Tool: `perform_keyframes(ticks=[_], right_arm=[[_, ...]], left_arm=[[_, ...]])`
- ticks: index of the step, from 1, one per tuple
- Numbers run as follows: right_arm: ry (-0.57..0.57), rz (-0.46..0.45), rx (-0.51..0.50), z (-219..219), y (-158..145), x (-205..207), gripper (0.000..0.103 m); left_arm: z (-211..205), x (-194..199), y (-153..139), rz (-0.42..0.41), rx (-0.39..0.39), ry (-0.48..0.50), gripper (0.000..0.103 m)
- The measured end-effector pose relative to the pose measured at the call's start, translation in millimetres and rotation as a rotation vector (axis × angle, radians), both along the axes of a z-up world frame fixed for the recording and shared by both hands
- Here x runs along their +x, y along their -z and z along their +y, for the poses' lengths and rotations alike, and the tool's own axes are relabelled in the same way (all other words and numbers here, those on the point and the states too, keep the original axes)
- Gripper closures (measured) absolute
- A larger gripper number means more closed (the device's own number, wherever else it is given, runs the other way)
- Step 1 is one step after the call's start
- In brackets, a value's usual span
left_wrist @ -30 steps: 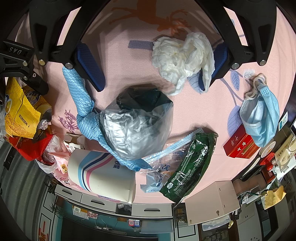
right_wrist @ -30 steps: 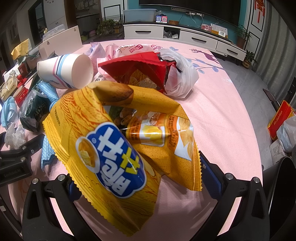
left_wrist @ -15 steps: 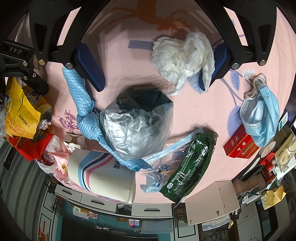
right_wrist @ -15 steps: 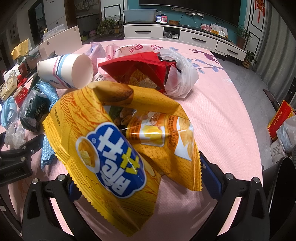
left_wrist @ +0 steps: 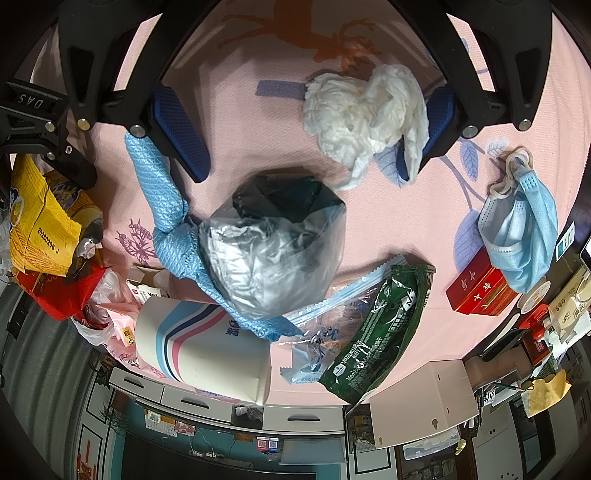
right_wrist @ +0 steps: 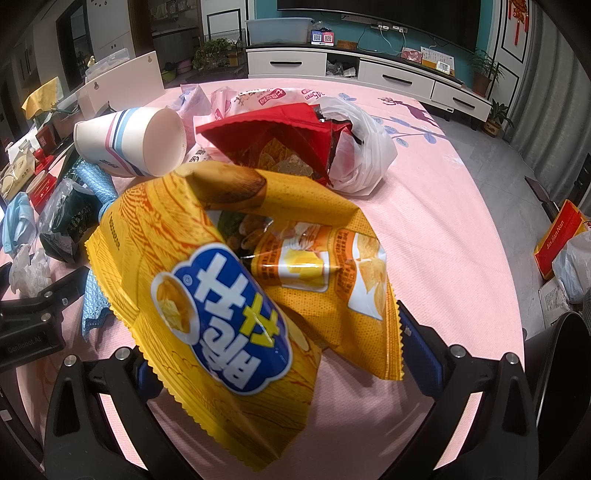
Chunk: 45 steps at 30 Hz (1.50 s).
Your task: Collect trash
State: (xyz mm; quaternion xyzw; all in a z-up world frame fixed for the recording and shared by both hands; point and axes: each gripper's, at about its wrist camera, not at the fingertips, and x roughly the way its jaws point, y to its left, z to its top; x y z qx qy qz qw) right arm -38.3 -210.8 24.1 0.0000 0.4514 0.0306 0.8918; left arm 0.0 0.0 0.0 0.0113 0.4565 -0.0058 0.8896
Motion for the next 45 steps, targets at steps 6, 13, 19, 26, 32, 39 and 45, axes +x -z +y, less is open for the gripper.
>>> perform_keyframes(ticks=[6, 13, 19, 26, 32, 39, 45], right_arm=[[0.000, 0.000, 0.000, -0.1, 0.0, 0.0, 0.002], [0.000, 0.000, 0.000, -0.1, 0.0, 0.0, 0.002], [0.001, 0.000, -0.002, 1.9, 8.5, 2.0, 0.002], [0.013, 0.029, -0.002, 7.1, 26.3, 11.3, 0.002], [0.019, 0.030, 0.052, 3.7, 7.0, -3.3, 0.002], [0.020, -0.070, 0.125, -1.4, -23.7, -22.9, 0.007], [0.029, -0.074, 0.162, -7.8, -33.3, -21.3, 0.015]], left_arm=[[0.0, 0.0, 0.0, 0.000, 0.000, 0.000, 0.002], [0.0, 0.0, 0.0, 0.000, 0.000, 0.000, 0.002], [0.0, 0.0, 0.0, 0.000, 0.000, 0.000, 0.002], [-0.7, -2.0, -0.5, 0.010, 0.001, -0.002, 0.002], [-0.6, -31.8, -32.8, -0.021, 0.003, 0.006, 0.003], [54.2, -43.6, -84.3, -0.138, -0.144, -0.107, 0.003], [103.6, -1.2, -87.2, -0.116, -0.109, -0.245, 0.003]])
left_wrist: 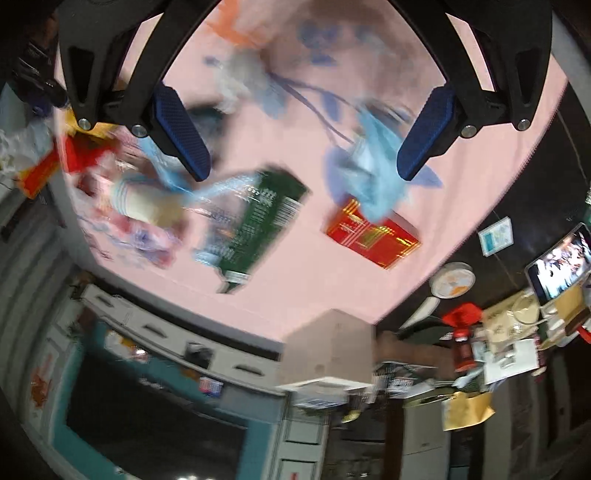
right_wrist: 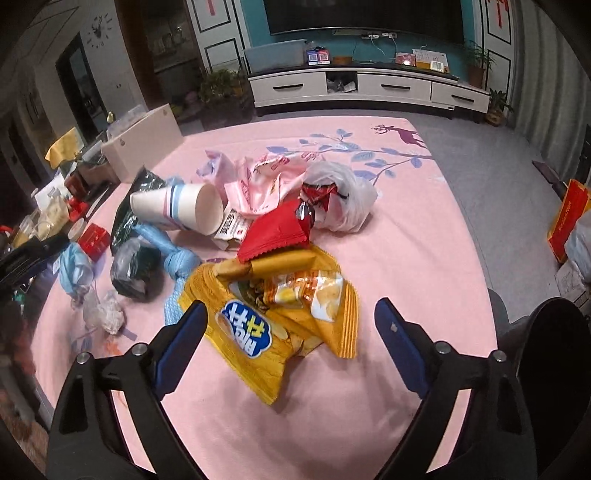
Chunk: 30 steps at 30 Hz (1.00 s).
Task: Collect trash
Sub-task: 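Lower the right gripper to the yellow chip bag while the left gripper grasps the blue face mask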
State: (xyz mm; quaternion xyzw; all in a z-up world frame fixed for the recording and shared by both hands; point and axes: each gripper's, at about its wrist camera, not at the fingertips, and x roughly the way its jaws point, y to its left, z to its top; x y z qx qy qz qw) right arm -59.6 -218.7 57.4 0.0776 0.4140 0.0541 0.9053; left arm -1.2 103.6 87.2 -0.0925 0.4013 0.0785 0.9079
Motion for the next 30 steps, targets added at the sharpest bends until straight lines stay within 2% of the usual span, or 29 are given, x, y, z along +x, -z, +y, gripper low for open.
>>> perform_keyframes(ticks=[1, 3, 5, 7, 9, 10, 11, 13, 14, 16, 18, 19, 21, 24, 28, 30], right_arm=[[0.002, 0.004, 0.005, -0.5, 0.1, 2.9, 0.016], [0.001, 0.013, 0.015, 0.4, 2.0, 4.9, 0.018], [-0.001, 0.015, 0.018, 1.9, 3.2, 8.6, 0.018], [0.013, 0.021, 0.041, 0.8, 4.1, 12.6, 0.018], [0.026, 0.049, 0.098, -1.7, 7.6, 17.9, 0.018], [0.031, 0.061, 0.122, -1.3, 9.7, 19.6, 0.018], [0.034, 0.064, 0.124, 1.0, 11.2, 20.0, 0.018], [0.045, 0.055, 0.075, 8.6, 11.3, 19.9, 0.018], [0.059, 0.042, 0.025, 15.4, 9.4, 19.5, 0.018], [0.091, 0.015, -0.055, 28.6, 3.9, 19.7, 0.016], [0.123, 0.007, -0.093, 37.3, 1.5, 22.4, 0.006], [0.133, 0.012, -0.107, 40.5, 1.9, 24.6, 0.005], [0.155, 0.025, -0.122, 49.7, 2.9, 31.9, 0.005], [0.186, 0.055, -0.131, 60.1, 9.1, 44.2, 0.005], [0.217, 0.086, -0.247, 70.8, 27.7, 54.2, 0.005], [0.225, 0.082, -0.274, 69.9, 31.2, 53.4, 0.005]], left_arm=[[9.0, 10.6, 8.8, 0.030, 0.027, -0.024, 0.003], [18.7, 22.0, 21.7, 0.067, 0.034, -0.049, 0.007], [28.8, 29.3, 39.4, 0.105, -0.013, -0.071, 0.014], [34.7, 33.5, 50.9, 0.130, -0.067, -0.076, 0.027], [36.8, 34.4, 56.9, 0.131, -0.070, -0.089, 0.031], [36.6, 34.0, 57.8, 0.131, -0.057, -0.099, 0.039], [37.1, 33.7, 58.5, 0.131, -0.046, -0.106, 0.042], [36.3, 31.1, 57.9, 0.119, -0.049, -0.111, 0.063], [38.5, 30.6, 58.4, 0.115, -0.060, -0.114, 0.066], [40.7, 26.4, 57.1, 0.101, -0.089, -0.122, 0.070], [41.2, 19.2, 51.9, 0.079, -0.117, -0.122, 0.073], [40.2, 15.7, 47.7, 0.065, -0.130, -0.117, 0.074], [35.6, 7.3, 37.0, 0.029, -0.136, -0.108, 0.075], [24.7, -5.9, 19.9, -0.029, -0.101, -0.090, 0.075], [10.7, -16.7, 6.6, -0.076, -0.117, -0.033, 0.075], [2.6, -20.7, 0.5, -0.096, -0.118, -0.016, 0.075]])
